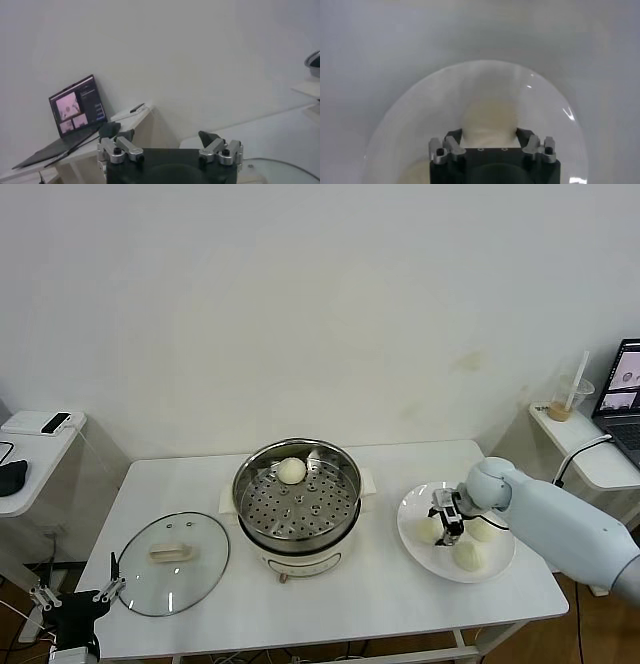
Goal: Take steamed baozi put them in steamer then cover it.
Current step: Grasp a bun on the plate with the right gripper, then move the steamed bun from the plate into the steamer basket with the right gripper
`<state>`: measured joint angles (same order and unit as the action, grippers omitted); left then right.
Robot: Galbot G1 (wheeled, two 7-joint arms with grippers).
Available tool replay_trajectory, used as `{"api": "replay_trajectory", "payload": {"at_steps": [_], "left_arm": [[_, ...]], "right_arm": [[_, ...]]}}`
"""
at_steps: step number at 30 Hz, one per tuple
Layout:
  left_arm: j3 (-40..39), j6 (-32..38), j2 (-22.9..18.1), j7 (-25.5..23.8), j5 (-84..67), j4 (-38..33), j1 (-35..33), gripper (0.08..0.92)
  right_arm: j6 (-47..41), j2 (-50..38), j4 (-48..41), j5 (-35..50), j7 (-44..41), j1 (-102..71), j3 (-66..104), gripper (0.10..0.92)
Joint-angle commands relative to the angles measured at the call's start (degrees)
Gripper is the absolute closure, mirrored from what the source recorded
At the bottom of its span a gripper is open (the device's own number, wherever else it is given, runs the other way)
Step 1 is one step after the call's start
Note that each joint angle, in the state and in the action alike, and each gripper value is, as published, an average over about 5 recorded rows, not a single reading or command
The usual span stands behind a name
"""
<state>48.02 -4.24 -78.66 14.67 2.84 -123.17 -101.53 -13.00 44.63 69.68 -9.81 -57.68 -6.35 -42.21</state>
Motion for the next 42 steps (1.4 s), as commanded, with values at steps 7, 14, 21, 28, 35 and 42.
{"api": "replay_trajectory", "payload": {"at_steps": [7,14,21,28,35,42], "left_arm": [[0.03,0.13,-0.26,0.13,-0.01,-0.36,-0.30,0.177],[0.02,0.19,-0.29,0.22,-0.06,-0.59,-0.27,0.177],[0.04,0.21,0.08,0.24,-0.19,-1.10,-0.44,0.177],[-0.30,0.09,0.95,0.19,-0.24,-1.50,-0.30,0.177],[-0.78,-0.02,1.41,0.15,-0.26,-1.45,0.30,0.177],[-0.86,-0.17,1.72,0.07,-0.24,-1.49,0.68,0.177]], "right_arm": [[0.26,-0.25,-0.15,0.00,-0.98,1.35,-0.28,0.456],[0.16,-3.13,2.77,2.01,-1.71,4.86,-0.67,0.493],[-0.75,-7.61,7.33,6.32,-2.17,13.16,-2.26,0.492],[-3.24,-8.79,13.73,15.31,-1.50,28.06,-10.32,0.483],[-6.79,-1.88,17.98,23.68,1.10,40.94,-19.33,0.475],[-11.75,9.99,16.94,31.38,5.78,44.23,-22.38,0.470]]}}
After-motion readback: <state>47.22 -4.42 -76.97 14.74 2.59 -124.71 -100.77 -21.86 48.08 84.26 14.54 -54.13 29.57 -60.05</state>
